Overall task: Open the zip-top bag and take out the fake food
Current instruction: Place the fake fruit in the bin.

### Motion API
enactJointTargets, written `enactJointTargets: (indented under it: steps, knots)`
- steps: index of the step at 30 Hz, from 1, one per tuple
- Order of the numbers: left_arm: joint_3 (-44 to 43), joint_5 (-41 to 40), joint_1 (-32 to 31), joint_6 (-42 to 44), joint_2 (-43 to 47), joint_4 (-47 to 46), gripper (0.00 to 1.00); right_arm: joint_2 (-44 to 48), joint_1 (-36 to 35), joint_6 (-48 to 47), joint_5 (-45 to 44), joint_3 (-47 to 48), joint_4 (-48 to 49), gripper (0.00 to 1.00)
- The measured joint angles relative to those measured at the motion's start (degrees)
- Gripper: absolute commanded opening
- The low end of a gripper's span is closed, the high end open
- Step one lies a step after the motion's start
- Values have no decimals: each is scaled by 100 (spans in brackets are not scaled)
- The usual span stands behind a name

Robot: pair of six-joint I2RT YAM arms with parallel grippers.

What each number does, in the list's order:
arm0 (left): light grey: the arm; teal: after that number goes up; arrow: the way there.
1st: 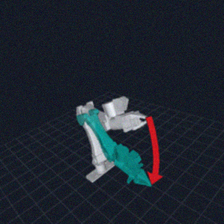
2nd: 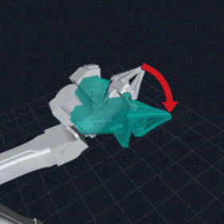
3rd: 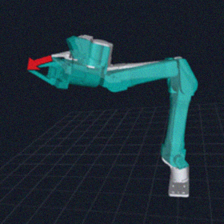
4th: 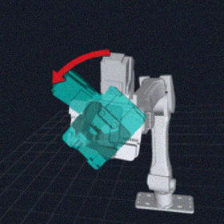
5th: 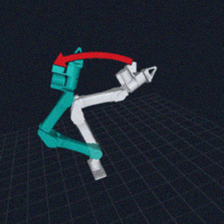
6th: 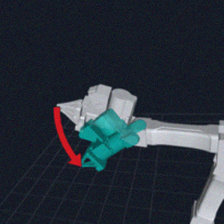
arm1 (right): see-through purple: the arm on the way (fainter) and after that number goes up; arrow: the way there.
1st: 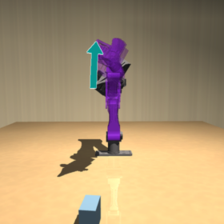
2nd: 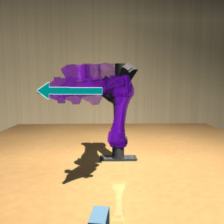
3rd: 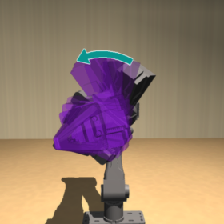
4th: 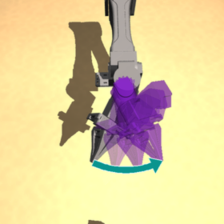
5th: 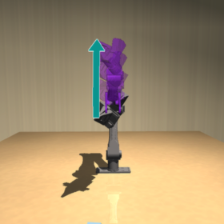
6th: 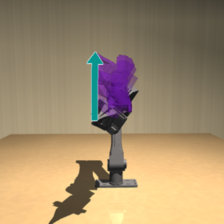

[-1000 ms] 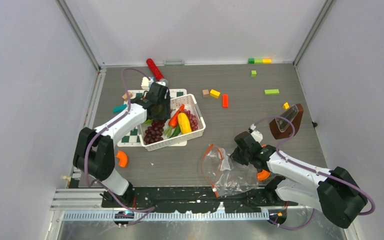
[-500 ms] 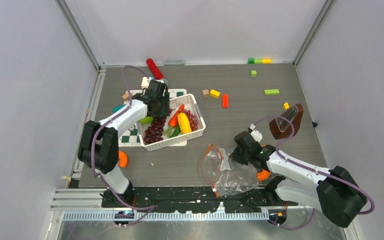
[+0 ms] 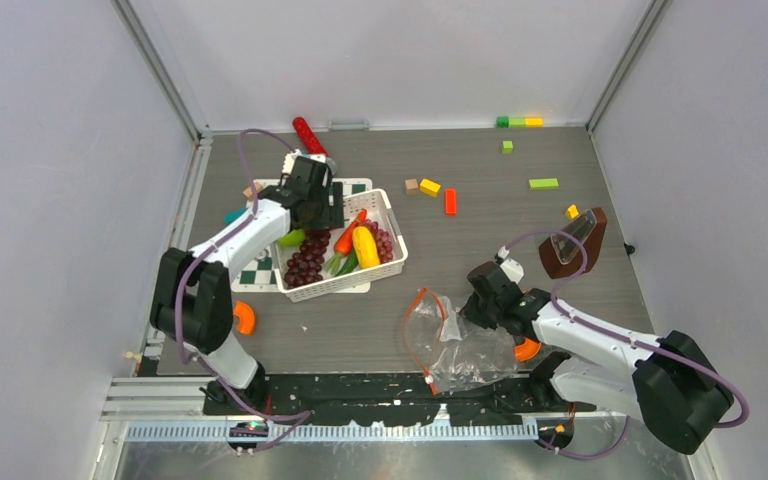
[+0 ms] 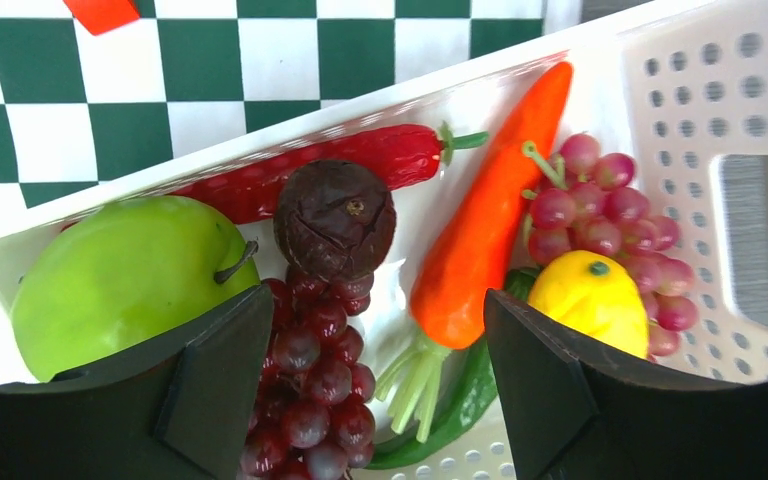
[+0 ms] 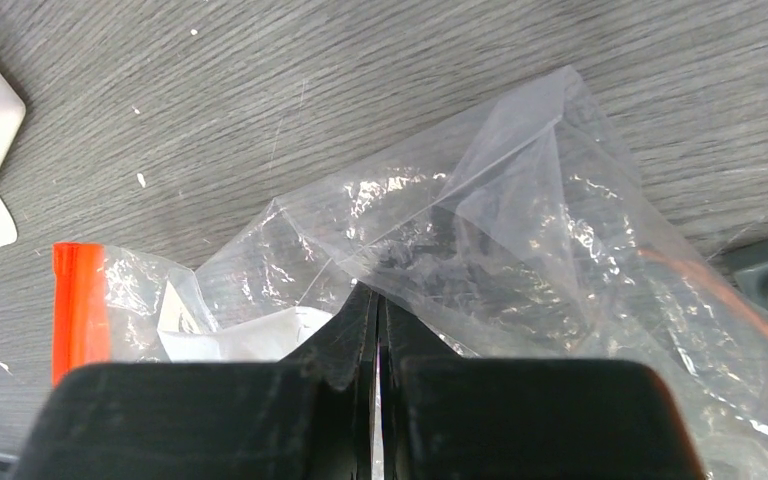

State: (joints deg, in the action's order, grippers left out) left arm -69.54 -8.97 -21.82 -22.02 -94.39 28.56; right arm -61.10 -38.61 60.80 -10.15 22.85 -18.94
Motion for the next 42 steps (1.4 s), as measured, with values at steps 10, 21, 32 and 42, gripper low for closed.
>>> enactJointTargets:
  steps: [10,21,32,42]
  knots:
    - [435,686,20,-361,1488,-350,79,341,0,-326,-83,177,-389,0]
    - [1272,1222,20,-859,2752,-485,78,378,146,-984,-380,1235,-833,0]
    - [1799,1572,20,-1106,3480,-341,79,-116,695,-1443,-503,2267,-1904,77]
    - [1965,1725,20,-1246,3569,-306,78,551,1106,-1440,-695,2267,-3285,90]
